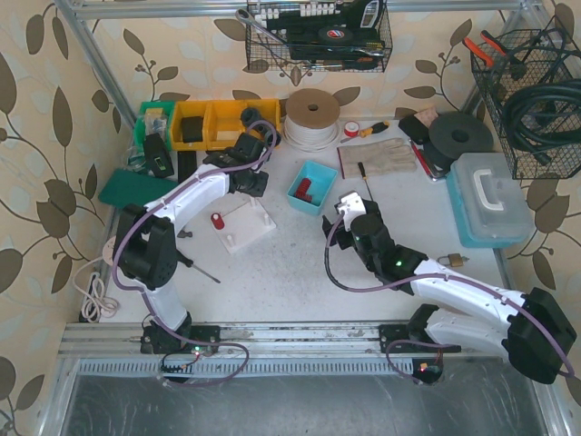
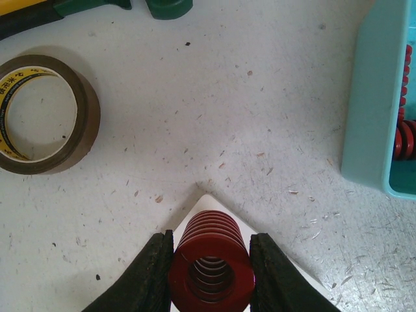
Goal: Install the large spring
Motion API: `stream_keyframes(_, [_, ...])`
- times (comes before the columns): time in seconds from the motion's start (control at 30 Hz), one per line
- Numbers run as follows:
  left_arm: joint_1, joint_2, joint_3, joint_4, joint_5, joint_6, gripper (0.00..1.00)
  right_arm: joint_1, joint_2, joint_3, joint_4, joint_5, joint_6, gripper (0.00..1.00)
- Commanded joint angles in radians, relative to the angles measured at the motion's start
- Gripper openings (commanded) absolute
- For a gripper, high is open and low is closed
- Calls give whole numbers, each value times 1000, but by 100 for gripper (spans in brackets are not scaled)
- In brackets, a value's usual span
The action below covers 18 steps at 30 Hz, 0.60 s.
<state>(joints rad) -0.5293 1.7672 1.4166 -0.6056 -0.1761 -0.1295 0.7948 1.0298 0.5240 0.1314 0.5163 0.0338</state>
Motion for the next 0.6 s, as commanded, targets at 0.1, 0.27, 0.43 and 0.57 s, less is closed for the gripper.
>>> stream_keyframes(0.1, [9,-11,39,-47,-26,21,0,-7,-4,34,-4,-12,8,99])
stream_keyframes(0.27, [9,-45,27,-45,-30,21,0,-9,-4,34,-6,-12,7,99])
stream_keyframes(0.43, [9,-16,14,-42,-17,14,0,-9,-6,34,-7,-12,6,99])
stream_keyframes(0.57, [8,-8,3,-47,-32,13,0,-9,-2,35,-6,-12,8,99])
